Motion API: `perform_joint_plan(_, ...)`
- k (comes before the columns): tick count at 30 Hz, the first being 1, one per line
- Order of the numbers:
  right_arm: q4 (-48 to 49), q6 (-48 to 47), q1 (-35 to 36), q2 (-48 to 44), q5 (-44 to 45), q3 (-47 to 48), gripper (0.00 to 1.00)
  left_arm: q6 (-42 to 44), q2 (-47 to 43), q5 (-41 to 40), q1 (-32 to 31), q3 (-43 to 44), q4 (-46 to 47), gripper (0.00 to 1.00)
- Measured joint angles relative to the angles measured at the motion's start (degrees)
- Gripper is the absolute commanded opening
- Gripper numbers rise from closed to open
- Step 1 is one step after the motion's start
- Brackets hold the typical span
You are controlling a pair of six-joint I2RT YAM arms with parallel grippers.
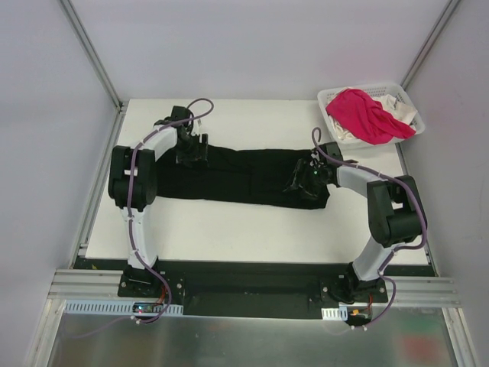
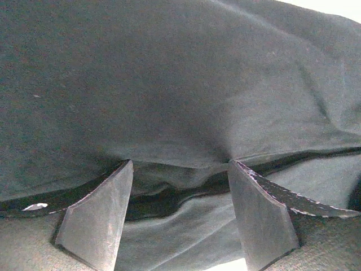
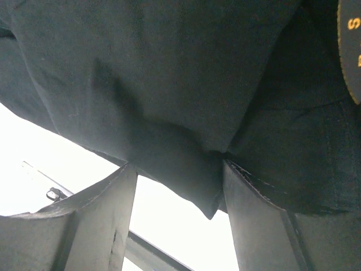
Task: Fold and stack the t-shirts
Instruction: Fold the other side of the tshirt into a rectangle
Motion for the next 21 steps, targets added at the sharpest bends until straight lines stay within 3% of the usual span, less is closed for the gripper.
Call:
perform_joint_plan(13,-9.0,-6.4,-0.4,10.0,5.9,16.6,0.65,-9.7,-11.3,-3.8,-4.3,-18.1,11.2,0.67)
perform_joint_plan(21,-14.1,-8.4,-0.6,15.1,7.6,26.9,0.65,-16.2,-15.0,-5.9,-6.8,-23.7,15.7,0.65)
